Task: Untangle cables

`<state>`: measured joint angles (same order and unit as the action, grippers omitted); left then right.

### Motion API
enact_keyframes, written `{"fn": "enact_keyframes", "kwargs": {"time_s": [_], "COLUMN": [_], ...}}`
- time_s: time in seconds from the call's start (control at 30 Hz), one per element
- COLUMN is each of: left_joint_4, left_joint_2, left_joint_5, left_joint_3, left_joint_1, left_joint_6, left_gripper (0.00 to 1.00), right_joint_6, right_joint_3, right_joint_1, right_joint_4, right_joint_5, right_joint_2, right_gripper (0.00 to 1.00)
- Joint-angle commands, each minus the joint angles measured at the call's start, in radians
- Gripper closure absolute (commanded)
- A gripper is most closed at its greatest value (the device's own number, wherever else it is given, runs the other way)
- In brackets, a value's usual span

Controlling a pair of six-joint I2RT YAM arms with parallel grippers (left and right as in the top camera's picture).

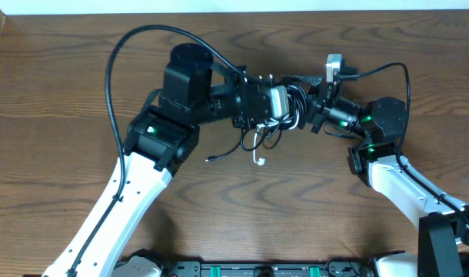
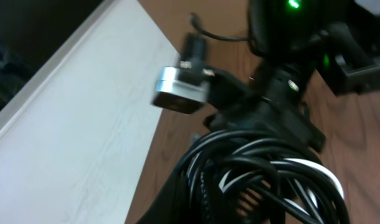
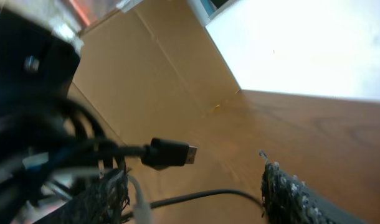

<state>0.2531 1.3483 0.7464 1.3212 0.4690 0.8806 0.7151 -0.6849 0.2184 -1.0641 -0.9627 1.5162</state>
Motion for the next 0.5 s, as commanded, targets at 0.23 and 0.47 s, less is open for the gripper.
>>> {"fn": "enact_keyframes", "kwargs": {"time_s": [0.23, 0.47], "left_joint_4": [-0.039, -0.039], "left_joint_2": [-0.003, -0.003], "left_joint_5": [0.172, 0.303], "left_joint_3": [0.005, 0.005], "left_joint_1": [-0.089, -0.099], "left_joint_6": [-0.180, -0.180], "left_gripper": [0.93, 0.93], "right_joint_6": [-0.201, -0.200], "right_joint_3": [-0.008, -0.008], "right_joint_1": [0.010, 0.026], "right_joint_4": [-0.207, -0.261], "right_joint_5": [-0.069, -0.110], "right_joint_2": [-0.009, -0.009], "right_gripper": [0.28, 0.28]}}
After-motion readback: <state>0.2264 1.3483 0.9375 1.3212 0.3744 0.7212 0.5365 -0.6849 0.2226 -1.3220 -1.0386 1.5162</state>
